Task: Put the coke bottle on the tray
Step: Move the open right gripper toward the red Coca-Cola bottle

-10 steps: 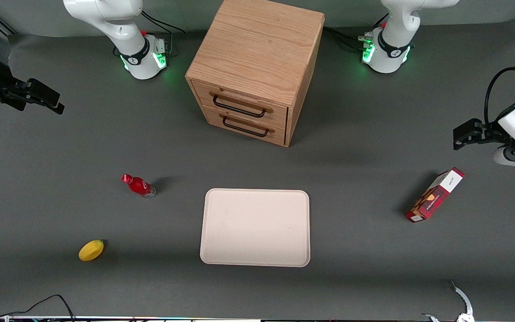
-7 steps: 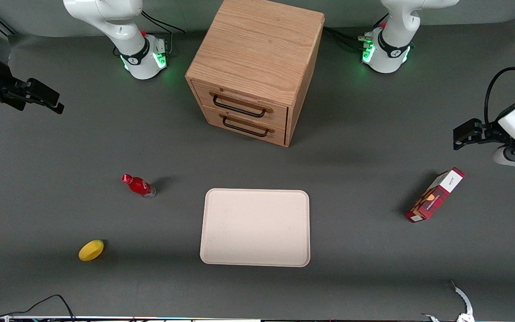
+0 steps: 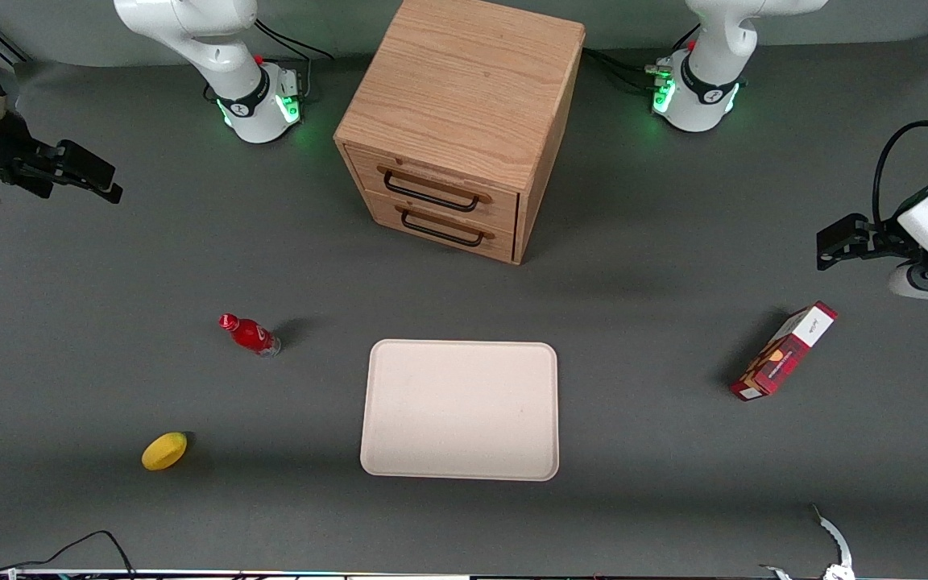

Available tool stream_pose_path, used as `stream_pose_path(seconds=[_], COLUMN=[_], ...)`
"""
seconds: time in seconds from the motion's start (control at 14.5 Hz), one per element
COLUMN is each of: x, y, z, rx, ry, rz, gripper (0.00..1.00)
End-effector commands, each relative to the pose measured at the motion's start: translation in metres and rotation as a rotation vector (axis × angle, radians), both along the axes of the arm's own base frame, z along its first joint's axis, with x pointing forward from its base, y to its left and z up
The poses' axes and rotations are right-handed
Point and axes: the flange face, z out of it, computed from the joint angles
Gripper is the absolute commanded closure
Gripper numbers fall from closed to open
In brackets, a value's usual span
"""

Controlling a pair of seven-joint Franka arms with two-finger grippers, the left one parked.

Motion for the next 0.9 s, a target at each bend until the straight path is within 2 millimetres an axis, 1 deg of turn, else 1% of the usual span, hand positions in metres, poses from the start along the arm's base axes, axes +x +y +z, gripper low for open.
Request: stream_pose_path(seconds=[0.0, 0.14, 0.35, 0.48, 0.55, 0.69, 0.83], x=[0.009, 0.012, 0.021, 0.023, 0.023, 0.026, 0.028], y=[0.011, 0.015, 0.021, 0.022, 0.022, 0.026, 0.025], z=[-0.013, -0.021, -0.042, -0.056, -0.064, -0.090, -0.108], rx=[0.024, 0.020, 0.013, 0.015, 0.015, 0.002, 0.003], ry=[0.047, 0.062, 0.078, 0.054, 0.047, 0.049, 0.030], rz=[0.032, 0.051, 0.061, 0.060, 0.059, 0.082, 0.114], gripper=[0.00, 0.00, 0.00, 0.00, 0.01, 0.04, 0.04])
